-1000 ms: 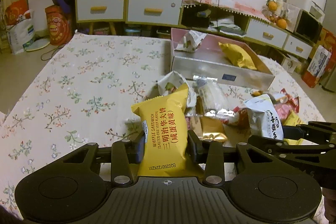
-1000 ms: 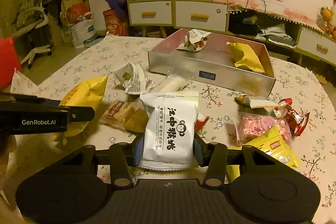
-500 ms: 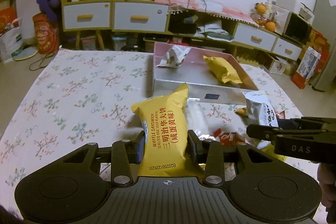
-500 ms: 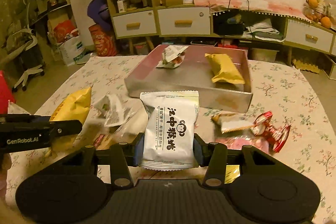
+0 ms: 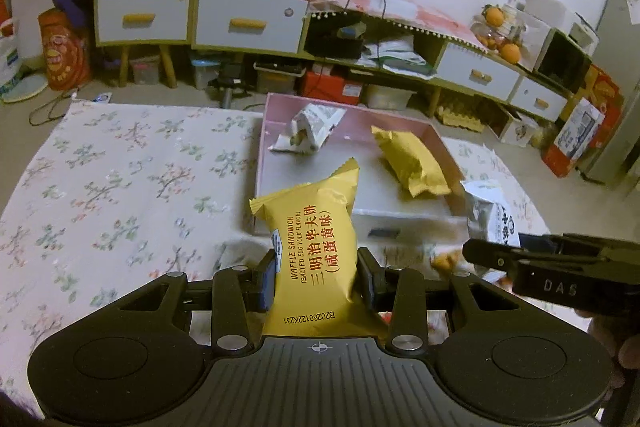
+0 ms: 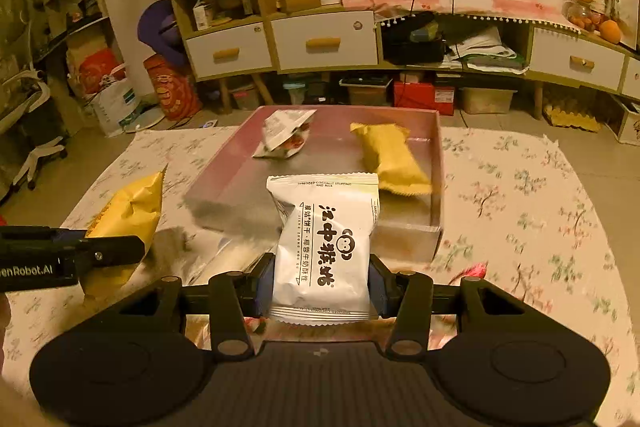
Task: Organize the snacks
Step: 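Carry both held packs over the tray and lower them inside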
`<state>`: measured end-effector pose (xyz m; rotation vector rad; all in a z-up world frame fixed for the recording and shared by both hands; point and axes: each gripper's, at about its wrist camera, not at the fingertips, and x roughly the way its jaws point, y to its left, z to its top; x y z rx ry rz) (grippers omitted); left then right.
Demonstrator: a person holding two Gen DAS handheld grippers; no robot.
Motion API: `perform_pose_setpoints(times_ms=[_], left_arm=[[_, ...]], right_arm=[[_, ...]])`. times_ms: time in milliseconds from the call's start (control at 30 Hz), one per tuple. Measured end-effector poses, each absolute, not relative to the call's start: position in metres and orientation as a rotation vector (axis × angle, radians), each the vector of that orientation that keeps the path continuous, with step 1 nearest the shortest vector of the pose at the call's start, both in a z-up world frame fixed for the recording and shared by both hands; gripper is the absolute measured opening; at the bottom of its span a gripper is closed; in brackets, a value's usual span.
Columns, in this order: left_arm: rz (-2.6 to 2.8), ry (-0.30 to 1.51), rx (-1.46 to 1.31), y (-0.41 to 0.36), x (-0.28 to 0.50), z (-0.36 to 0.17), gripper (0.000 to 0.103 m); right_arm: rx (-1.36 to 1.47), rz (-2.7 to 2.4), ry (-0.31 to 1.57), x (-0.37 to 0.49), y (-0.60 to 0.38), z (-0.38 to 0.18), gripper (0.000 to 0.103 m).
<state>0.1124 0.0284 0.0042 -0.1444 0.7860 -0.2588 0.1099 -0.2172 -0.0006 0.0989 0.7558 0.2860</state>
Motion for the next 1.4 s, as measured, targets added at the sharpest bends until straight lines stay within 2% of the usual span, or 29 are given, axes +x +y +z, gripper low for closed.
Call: perform_pose_setpoints(times_ms=[767, 1400], left_arm=[[-0.304, 0.805, -0.107, -0.003, 0.219, -0.013, 0.037], [-0.342, 0.846, 0.004, -0.034, 0.245, -0.029, 0.038]], right_arm=[[0.211, 0.303, 0.855, 0.202, -0.219, -0.015, 0.016], [0.234, 0.255, 0.918, 0.220, -0.224, -0.030, 0.016]])
